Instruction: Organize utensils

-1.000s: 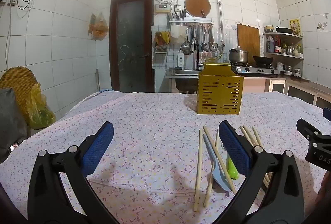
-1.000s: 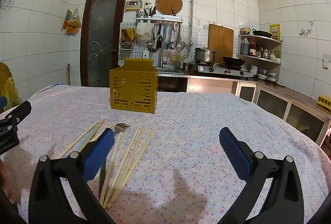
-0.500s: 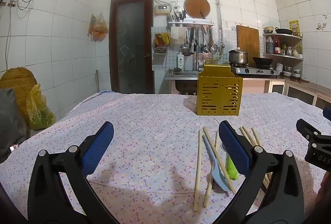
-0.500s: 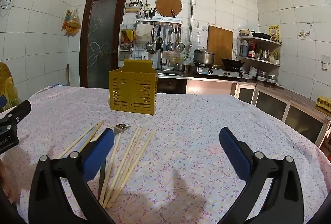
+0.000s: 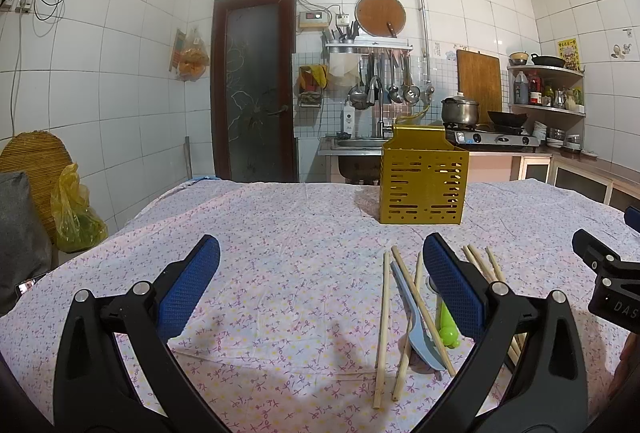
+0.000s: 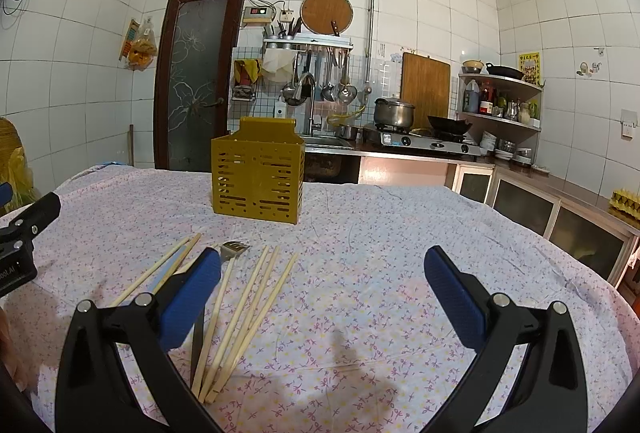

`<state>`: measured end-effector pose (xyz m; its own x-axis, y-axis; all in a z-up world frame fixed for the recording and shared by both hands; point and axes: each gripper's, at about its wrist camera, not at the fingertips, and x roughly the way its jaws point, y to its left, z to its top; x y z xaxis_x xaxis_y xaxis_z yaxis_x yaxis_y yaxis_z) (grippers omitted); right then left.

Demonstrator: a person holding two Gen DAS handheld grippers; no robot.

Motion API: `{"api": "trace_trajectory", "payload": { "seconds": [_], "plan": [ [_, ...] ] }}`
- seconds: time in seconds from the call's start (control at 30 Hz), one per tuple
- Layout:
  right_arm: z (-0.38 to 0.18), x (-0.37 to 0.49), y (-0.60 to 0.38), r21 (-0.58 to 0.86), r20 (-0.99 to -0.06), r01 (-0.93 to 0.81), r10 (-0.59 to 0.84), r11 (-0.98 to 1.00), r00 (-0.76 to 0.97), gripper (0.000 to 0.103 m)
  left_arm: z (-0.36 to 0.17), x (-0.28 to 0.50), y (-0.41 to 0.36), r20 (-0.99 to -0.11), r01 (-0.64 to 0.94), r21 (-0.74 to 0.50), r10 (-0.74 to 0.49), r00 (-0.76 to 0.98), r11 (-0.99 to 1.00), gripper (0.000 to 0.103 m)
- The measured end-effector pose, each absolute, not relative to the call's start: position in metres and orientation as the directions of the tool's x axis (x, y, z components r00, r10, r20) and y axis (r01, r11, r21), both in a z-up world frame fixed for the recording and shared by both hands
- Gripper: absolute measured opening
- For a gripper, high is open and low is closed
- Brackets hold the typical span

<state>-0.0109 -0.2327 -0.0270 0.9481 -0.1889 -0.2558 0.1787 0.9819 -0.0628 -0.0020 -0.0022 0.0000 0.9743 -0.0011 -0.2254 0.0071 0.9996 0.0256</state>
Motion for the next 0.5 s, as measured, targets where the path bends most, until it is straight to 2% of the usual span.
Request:
{"api": "trace_trajectory", "payload": {
  "seconds": [0.5],
  "plan": [
    [-0.0256, -0.0122, -0.2329, -0.068, -0.251, 0.179, -0.190, 0.982, 0.949, 0.099, -0.0002, -0.0027, -0.0030, -0.223, 0.007, 0.026, -0.001, 0.975, 1.000, 0.098]
  ]
}}
